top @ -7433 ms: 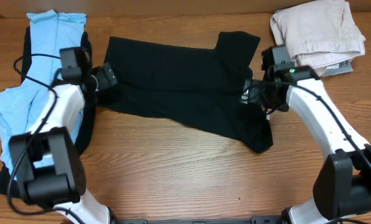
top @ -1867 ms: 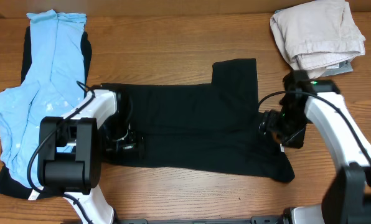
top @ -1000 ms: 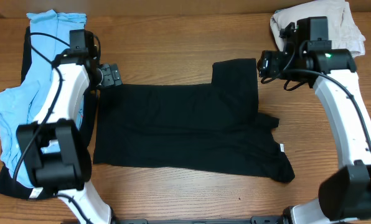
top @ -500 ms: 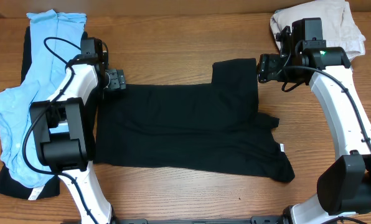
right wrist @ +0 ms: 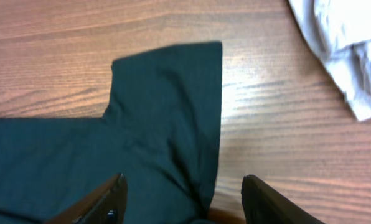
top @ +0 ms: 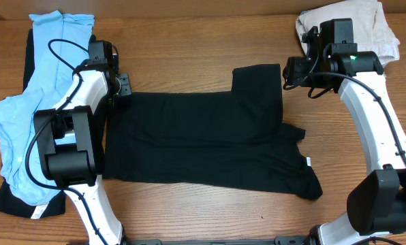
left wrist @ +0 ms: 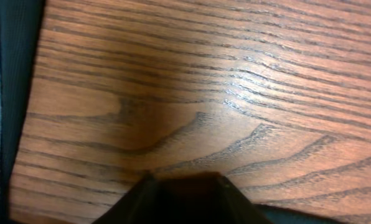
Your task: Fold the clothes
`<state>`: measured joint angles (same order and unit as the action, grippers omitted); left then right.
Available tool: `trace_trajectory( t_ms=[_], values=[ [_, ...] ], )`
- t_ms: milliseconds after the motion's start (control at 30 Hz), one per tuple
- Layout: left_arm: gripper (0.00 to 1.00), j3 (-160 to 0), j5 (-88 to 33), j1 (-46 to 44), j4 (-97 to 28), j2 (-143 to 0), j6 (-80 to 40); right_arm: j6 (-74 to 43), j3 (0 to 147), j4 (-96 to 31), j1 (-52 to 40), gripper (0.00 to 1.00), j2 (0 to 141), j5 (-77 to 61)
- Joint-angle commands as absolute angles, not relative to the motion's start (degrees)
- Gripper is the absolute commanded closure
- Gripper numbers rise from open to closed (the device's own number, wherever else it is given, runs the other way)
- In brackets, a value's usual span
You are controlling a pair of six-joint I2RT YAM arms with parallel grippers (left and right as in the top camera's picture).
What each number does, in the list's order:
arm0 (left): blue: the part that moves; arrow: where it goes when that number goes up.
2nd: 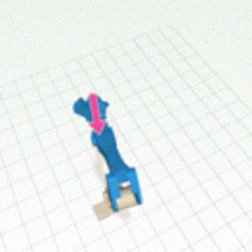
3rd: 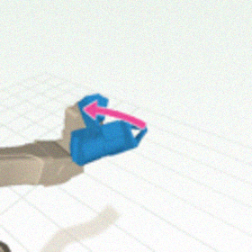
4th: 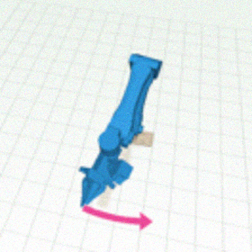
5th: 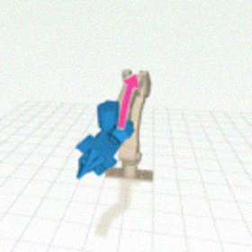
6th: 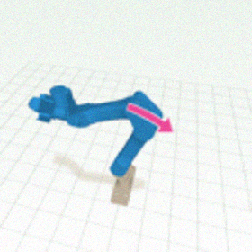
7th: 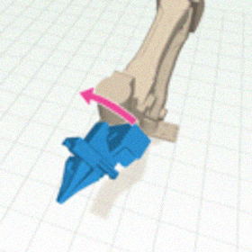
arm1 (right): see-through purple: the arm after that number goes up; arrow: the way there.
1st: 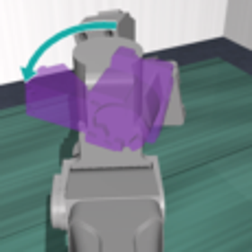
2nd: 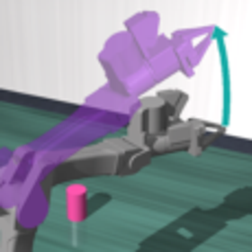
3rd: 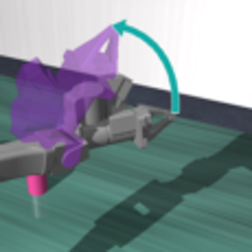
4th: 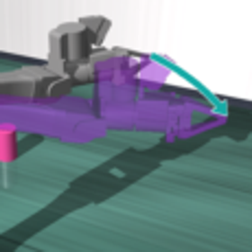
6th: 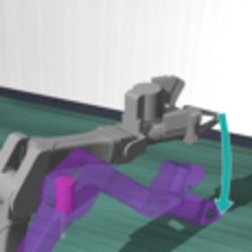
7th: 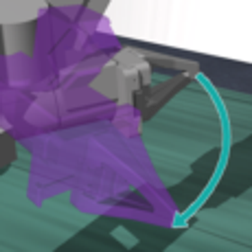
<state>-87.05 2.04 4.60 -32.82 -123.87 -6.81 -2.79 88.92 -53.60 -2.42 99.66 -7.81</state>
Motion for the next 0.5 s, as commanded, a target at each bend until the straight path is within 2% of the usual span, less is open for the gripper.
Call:
trace_trajectory(
  t_ms=[0, 133, 300, 467],
  values=[
    [0.76, -87.2, 1.5, 4.5, -34.3, -126.5, -6.4, -2.6, 90.1, -51.8, -2.7, 0.40, 100.2, -7.4],
    [0.95, -87.2, 1.5, 4.5, -35.6, -126.5, -6.5, -3.0, 90.1, -48.8, -2.7, 0.42, 101.2, -7.4],
    [0.96, -87.2, 1.5, 4.5, -36.4, -126.5, -6.9, -3.2, 90.1, -43.7, -3.5, 0.45, 104.5, -6.3],
    [0.96, -87.2, 1.5, 4.5, -37.5, -126.5, -7.7, -3.2, 90.1, -37.8, -5.3, 0.45, 108.7, 0.5]
  ],
)
